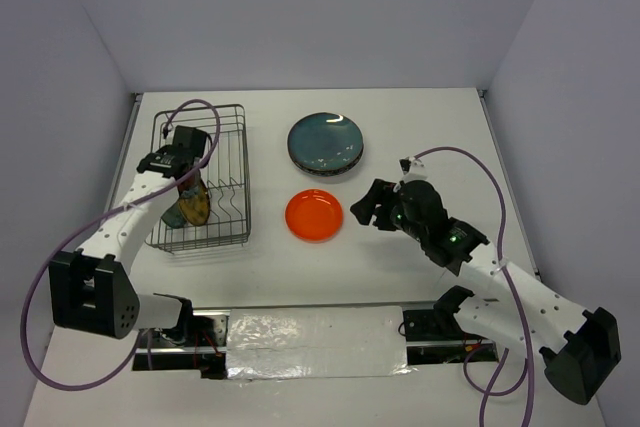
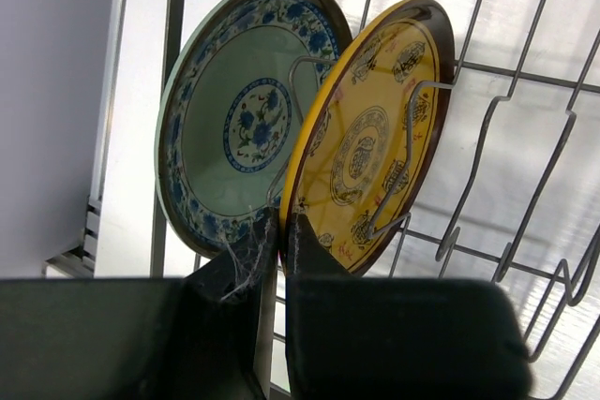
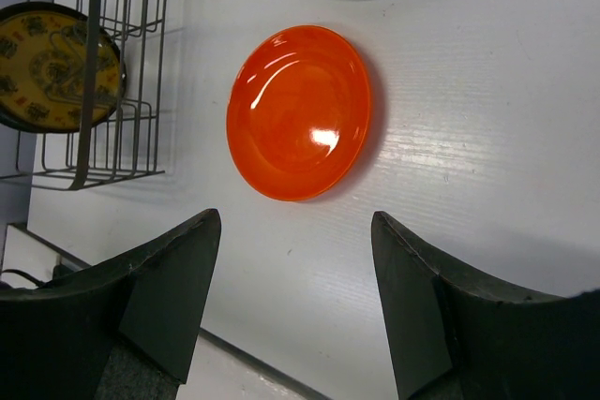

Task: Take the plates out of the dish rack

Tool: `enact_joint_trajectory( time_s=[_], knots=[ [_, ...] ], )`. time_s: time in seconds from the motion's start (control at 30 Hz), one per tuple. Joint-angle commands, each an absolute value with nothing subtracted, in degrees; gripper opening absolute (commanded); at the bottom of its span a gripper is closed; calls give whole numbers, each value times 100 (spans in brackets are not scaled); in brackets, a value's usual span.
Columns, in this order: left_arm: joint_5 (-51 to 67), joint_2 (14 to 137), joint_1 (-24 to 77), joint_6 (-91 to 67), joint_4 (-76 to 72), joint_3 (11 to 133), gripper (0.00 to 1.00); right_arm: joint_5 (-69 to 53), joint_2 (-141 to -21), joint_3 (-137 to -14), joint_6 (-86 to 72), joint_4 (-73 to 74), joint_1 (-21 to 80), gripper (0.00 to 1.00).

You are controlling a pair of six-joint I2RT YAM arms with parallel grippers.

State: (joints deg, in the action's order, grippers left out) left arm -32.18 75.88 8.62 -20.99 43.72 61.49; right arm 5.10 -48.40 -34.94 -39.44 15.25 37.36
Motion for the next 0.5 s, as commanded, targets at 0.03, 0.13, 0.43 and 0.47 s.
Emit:
enact_joint_trajectory(
  time_s=[0.03,0.13,0.43,0.47],
  knots=[
    [-3612,7558,1072,-1917,4394,6354,0,519,-4658,-3533,-4008,1389,3797,73],
    [-3832,7707,1239,-1907,4517,6495,0,510,-4641,-3516,-4025,1389,3797,73],
    [-4183,7875,1564,-1820,4720,6741,0,562,-4465,-3454,-4008,1468,3823,73],
    [-4227,7875,1651,-1828,4807,6837,0,545,-4456,-3445,-4017,1476,3815,73]
  ],
)
